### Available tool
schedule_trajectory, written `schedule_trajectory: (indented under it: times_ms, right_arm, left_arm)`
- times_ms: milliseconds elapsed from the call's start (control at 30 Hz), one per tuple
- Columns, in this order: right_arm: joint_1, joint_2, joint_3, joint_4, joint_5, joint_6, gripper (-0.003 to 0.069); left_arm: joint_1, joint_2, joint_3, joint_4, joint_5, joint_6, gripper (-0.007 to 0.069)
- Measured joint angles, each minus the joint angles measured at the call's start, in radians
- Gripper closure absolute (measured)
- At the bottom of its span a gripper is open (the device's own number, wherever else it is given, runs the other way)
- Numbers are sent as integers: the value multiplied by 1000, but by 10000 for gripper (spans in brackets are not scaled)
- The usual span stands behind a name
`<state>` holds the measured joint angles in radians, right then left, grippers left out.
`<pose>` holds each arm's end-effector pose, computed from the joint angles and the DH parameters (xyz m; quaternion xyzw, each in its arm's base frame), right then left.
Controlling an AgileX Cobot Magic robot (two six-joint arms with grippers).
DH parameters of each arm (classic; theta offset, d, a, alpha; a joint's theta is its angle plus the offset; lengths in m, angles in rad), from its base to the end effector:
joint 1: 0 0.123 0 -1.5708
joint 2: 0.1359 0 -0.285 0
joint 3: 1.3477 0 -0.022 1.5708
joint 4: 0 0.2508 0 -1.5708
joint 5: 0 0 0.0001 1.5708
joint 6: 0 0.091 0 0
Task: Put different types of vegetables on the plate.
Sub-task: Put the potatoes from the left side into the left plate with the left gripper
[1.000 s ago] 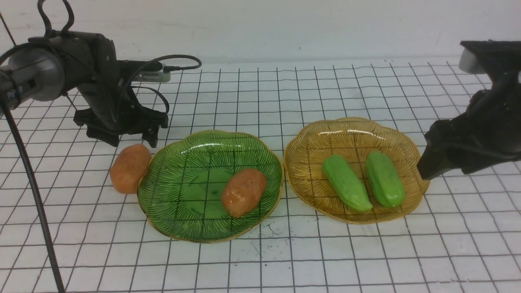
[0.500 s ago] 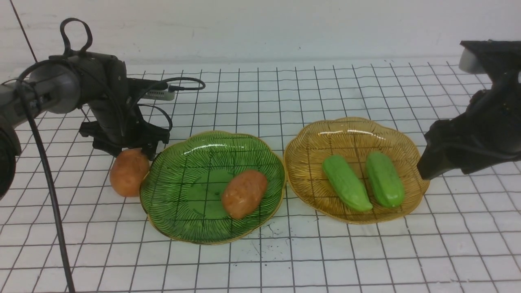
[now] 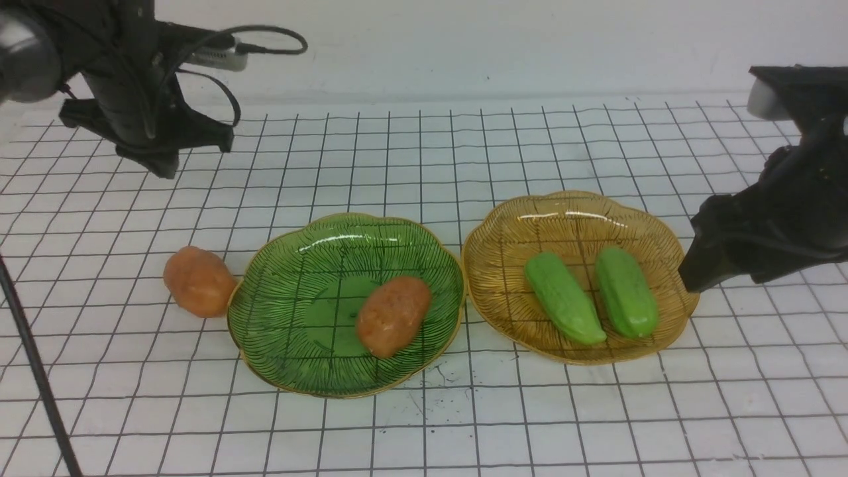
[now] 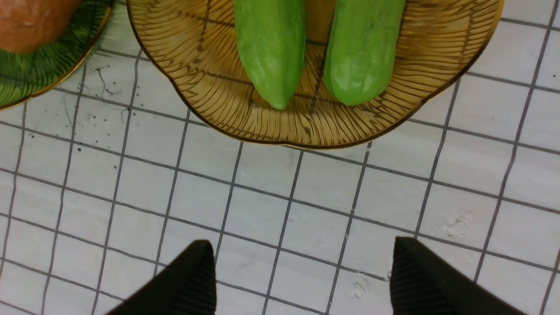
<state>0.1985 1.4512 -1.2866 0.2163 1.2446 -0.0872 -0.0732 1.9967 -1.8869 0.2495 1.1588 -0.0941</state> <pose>0.2697 0.0731 0.3243 -0.1190 0.9795 0.1124 0.1173 0.4379 -0.0115 0.2989 0.0167 0.9737 0.1050 0.2014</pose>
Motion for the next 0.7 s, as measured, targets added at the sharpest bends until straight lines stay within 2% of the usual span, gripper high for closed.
schedule_trajectory:
  times_ms: [167, 267, 467, 600, 633, 667, 700]
  right_arm:
    - [0, 0, 0, 0, 0, 0, 172]
    - [0, 0, 0, 0, 0, 0, 172]
    - [0, 0, 0, 0, 0, 0, 172]
    - [0, 0, 0, 1, 0, 0, 172]
    - [0, 0, 0, 1, 0, 0, 172]
    - [0, 0, 0, 1, 0, 0, 172]
    - [0, 0, 0, 1, 0, 0, 172]
  left_arm:
    - [0, -21, -2, 12, 72, -5, 632]
    - [0, -6, -2, -24, 73, -18, 616]
    - [0, 46, -2, -78, 73, -33, 503]
    - [0, 100, -2, -76, 73, -134, 302]
    - [0, 100, -2, -76, 73, -134, 302]
    - [-1, 118, -2, -77, 72, -190, 204]
    - [-1, 122, -2, -77, 72, -215, 175]
